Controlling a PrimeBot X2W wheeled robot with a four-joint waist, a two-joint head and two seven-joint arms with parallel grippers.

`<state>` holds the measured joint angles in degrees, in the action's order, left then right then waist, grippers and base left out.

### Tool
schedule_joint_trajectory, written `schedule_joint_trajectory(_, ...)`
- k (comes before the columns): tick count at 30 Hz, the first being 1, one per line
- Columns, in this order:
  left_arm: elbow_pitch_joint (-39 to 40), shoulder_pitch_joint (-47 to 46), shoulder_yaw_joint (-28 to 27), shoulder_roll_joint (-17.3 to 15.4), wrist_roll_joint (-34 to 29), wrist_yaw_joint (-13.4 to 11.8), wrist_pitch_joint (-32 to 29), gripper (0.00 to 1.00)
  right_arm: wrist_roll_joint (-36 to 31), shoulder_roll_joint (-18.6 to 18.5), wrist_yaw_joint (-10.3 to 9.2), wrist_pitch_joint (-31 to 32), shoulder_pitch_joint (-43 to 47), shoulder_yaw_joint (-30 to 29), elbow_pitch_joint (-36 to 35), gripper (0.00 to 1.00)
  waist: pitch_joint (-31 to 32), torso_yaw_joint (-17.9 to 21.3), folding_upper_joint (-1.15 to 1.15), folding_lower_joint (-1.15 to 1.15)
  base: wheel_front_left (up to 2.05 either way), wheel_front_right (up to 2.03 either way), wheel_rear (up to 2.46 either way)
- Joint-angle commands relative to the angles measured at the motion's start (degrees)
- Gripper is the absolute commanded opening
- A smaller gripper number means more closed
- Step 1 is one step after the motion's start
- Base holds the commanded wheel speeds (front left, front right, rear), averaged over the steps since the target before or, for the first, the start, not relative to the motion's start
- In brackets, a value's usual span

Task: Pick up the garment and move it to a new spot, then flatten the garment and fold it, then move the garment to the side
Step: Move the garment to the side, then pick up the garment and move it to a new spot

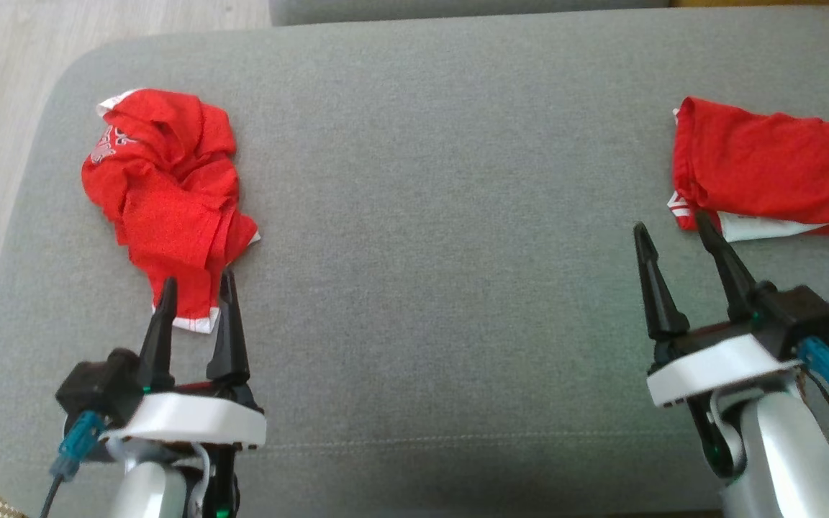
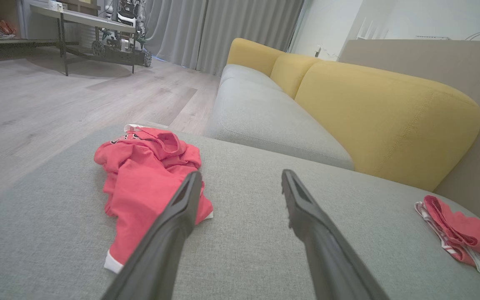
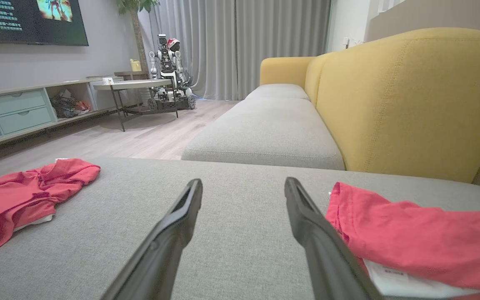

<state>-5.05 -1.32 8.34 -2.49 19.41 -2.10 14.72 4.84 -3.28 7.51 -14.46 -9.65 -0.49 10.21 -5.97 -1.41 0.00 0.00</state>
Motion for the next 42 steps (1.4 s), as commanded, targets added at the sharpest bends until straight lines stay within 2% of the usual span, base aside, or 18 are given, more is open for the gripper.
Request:
schedule_joint_trajectory(1, 1.7, -1.4, -2.1, -0.4, 0.3, -0.4, 0.3, 1.00, 0.5, 0.4, -0.02, -0.5, -0.6, 1.0, -2.6, 1.00, 0.4, 0.2, 0.00, 0.00, 0.00, 0.00, 0.00)
schedule_joint_trajectory(19, 1.8, 0.3, -1.8, -0.4, -0.3, -0.9, 0.3, 1.00, 2.0, 0.4, -0.02, -0.5, 1.1, 4.9, -1.6, 1.00, 2.2, -0.2, 0.00, 0.00, 0.00, 0.00, 0.00)
schedule_joint_trajectory(34, 1.9, 0.0, -1.9, -0.4, -0.6, -0.5, 0.3, 1.00, 2.0, 0.4, -0.02, -0.5, 0.9, 3.6, -1.4, 1.00, 1.3, -0.8, 0.00, 0.00, 0.00, 0.00, 0.00)
schedule_joint_trajectory(42, 1.9, -0.7, -1.2, -0.4, -0.6, -0.2, 0.3, 1.00, 2.2, 0.4, -0.02, -0.5, 1.1, 3.8, -1.8, 1.00, 1.2, -3.6, 0.00, 0.00, 0.00, 0.00, 0.00)
